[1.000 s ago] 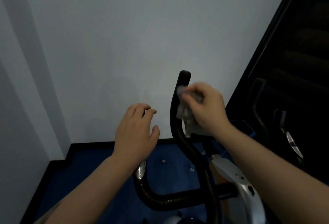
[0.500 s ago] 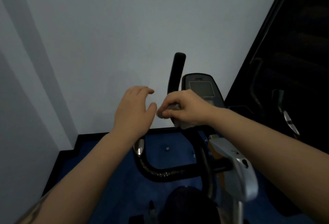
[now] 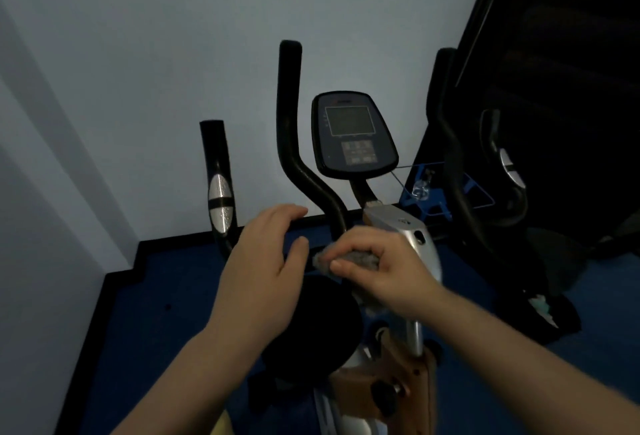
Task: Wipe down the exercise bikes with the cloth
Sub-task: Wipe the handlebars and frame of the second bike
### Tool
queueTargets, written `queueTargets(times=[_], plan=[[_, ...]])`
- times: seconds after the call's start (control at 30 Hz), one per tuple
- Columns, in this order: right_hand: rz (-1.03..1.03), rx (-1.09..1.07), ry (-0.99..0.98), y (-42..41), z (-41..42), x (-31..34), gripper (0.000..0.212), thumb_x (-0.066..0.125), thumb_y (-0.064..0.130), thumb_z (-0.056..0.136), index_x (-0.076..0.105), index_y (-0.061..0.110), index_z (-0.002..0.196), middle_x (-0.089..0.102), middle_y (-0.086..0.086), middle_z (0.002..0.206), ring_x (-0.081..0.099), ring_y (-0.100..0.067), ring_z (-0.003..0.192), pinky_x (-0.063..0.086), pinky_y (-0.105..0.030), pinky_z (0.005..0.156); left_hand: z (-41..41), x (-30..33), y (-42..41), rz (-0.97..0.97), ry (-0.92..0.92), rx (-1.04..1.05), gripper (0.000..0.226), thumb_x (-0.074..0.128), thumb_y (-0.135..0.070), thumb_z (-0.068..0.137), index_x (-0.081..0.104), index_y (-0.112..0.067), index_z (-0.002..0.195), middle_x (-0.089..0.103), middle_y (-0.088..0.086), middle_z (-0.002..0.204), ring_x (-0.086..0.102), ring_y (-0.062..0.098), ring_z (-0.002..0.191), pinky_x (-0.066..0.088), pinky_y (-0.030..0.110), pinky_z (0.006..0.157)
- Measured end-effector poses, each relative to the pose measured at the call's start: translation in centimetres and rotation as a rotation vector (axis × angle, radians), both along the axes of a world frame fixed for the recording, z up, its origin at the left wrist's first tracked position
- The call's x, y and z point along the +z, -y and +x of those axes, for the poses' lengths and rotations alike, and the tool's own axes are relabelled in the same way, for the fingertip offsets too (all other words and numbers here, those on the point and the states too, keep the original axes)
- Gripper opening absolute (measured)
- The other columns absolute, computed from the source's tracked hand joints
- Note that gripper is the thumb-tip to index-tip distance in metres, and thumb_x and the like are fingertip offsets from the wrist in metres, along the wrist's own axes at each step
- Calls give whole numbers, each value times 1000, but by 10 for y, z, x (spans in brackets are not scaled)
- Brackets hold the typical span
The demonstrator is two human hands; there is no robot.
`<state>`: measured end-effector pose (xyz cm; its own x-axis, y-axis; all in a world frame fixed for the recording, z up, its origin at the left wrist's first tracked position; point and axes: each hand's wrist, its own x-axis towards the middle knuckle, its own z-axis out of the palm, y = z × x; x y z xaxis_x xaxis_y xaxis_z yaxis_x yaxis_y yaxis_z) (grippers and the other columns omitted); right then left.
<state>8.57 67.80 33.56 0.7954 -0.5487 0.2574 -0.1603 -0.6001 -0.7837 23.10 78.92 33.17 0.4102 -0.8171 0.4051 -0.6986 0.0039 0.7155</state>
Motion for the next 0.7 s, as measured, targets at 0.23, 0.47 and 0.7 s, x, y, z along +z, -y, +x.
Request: queueTargets(times=[0.23, 0.47, 0.7], plan=[[763, -165, 254, -27, -34, -7, 23, 68, 18, 71, 73, 7, 91, 74, -9, 85, 70, -19, 77, 56, -24, 66, -6, -11, -6, 159, 100, 57, 43, 35, -36, 96, 42, -26, 137, 40, -10, 143, 33, 4, 131, 24, 21, 106], [-181, -640, -163, 0, 12, -9, 27, 45, 13, 95, 64, 17, 113, 56, -2, 115, 50, -16, 107, 41, -28, 88, -6, -13, -7, 152, 75, 58, 38, 36, -35, 94, 48, -29, 130, 50, -14, 130, 40, 1, 120, 29, 21, 99], [-294, -433, -325, 18, -24, -3, 32, 54, 10, 90, 65, 25, 115, 55, 11, 110, 48, -3, 105, 39, -15, 90, -5, -11, -6, 140, 31, 29, 36, 37, -36, 93, 50, -32, 127, 50, -19, 125, 41, 1, 118, 35, 25, 100]])
